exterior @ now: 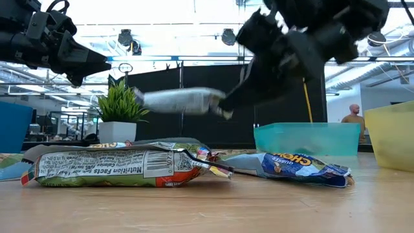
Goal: Pick and place Granola Bars by type
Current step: Put the blue granola bar into the yellow bin
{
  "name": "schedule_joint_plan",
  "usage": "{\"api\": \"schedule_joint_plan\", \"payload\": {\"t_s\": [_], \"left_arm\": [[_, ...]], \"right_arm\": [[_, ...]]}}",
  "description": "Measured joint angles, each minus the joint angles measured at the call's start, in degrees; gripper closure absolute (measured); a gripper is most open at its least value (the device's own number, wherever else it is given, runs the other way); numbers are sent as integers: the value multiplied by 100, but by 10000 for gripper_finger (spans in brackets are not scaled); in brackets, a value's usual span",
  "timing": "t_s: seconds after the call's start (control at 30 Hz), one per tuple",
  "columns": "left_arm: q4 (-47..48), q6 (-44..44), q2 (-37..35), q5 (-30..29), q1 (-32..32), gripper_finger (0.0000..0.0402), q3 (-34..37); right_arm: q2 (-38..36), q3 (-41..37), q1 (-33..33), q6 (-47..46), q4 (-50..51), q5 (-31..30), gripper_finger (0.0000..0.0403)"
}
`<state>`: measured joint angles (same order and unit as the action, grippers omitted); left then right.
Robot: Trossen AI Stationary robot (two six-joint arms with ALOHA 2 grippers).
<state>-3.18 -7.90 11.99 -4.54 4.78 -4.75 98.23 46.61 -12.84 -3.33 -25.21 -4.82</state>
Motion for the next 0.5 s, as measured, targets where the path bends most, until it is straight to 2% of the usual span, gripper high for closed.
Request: {"api": "schedule_joint_plan", "payload": {"t_s": [0.27, 0.5], "left_arm": [[0, 0, 0, -1, 2, 270, 0], [0, 0, -2, -1, 2, 270, 0]], "right_arm": [[-1209, 0, -499, 107, 1127, -922, 395], [-2075, 0, -1274, 289, 1396, -1834, 395]]}}
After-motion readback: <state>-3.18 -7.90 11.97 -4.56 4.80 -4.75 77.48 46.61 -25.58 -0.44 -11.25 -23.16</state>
